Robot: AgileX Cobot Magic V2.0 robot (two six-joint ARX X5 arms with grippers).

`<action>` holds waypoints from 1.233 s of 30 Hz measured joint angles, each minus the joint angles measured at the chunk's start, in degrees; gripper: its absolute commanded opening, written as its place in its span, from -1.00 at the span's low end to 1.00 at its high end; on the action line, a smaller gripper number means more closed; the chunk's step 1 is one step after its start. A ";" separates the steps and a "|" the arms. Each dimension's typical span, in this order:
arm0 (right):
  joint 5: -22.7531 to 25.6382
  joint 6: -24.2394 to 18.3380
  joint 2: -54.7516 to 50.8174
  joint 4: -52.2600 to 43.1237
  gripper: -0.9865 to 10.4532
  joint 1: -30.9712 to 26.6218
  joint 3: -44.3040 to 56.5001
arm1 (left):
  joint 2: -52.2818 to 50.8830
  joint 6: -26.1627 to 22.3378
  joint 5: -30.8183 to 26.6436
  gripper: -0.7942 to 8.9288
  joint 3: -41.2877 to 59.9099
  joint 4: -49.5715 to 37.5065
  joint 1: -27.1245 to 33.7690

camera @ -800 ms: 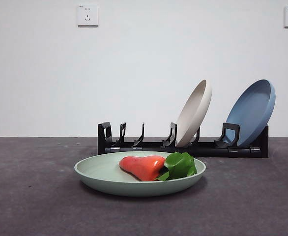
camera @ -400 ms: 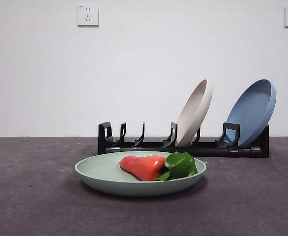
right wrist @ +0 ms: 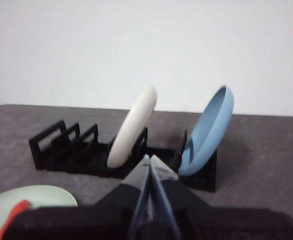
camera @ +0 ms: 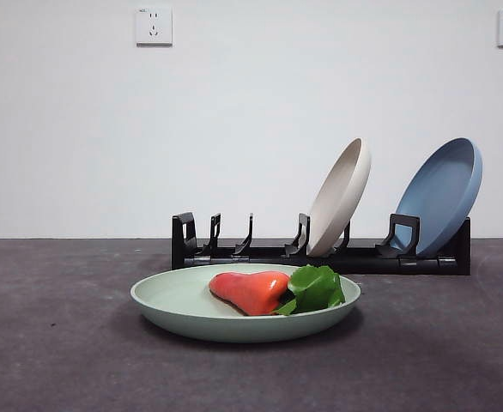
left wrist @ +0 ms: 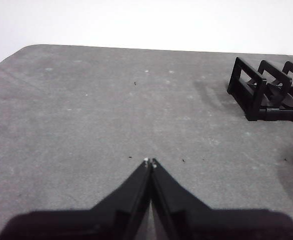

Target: Take the green plate from the plate rack,put the plate on the table,take the carrot from the table,put the carrot in the plate

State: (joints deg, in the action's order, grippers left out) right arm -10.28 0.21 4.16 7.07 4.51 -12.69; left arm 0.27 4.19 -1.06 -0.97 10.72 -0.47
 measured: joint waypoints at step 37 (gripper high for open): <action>1.51 4.11 -3.91 1.92 -0.83 0.02 11.82 | 0.00 0.00 0.00 -0.84 0.00 0.00 0.00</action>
State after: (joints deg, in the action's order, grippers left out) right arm -8.78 4.32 0.25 8.99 4.54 -0.86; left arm 0.27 4.19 -1.06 -0.97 10.72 -0.47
